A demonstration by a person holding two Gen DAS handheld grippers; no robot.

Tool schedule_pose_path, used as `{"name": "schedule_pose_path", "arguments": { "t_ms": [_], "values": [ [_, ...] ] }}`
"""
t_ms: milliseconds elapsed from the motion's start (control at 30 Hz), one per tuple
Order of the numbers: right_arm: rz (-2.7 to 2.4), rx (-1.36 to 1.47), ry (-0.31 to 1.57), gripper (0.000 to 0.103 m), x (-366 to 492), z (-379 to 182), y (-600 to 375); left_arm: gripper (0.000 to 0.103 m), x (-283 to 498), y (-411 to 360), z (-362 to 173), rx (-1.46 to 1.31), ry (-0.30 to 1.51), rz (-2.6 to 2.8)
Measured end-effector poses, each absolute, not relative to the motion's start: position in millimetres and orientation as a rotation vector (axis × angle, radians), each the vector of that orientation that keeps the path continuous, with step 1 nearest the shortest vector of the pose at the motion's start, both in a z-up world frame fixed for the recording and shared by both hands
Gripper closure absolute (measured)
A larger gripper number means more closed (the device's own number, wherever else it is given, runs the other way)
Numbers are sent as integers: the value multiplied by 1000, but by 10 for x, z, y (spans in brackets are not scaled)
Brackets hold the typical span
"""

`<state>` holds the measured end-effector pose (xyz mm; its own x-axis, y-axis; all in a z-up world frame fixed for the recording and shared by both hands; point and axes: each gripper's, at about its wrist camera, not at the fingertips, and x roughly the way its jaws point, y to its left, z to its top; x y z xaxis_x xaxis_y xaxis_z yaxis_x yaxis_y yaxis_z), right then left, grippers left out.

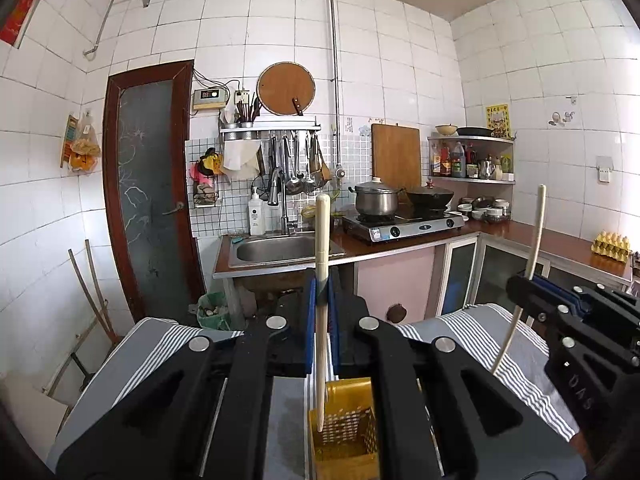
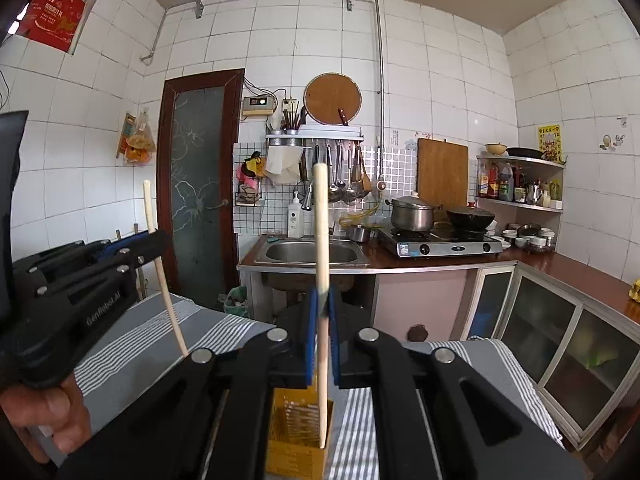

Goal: Organize utensils
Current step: 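Lift the chopstick with the left tool and carry it over the yellow caddy, then open the left tool to drop the chopstick into the caddy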

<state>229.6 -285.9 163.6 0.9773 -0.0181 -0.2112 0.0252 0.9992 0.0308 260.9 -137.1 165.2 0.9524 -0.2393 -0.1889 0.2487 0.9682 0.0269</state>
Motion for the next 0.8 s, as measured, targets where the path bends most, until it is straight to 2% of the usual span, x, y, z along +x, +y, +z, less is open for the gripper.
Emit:
{"name": "schedule_pose_path", "arguments": {
  "t_ms": [800],
  "values": [
    [25, 95, 308, 97, 2844, 1170, -2928, 98, 3178, -1472, 1172, 24, 298, -251]
  ]
}}
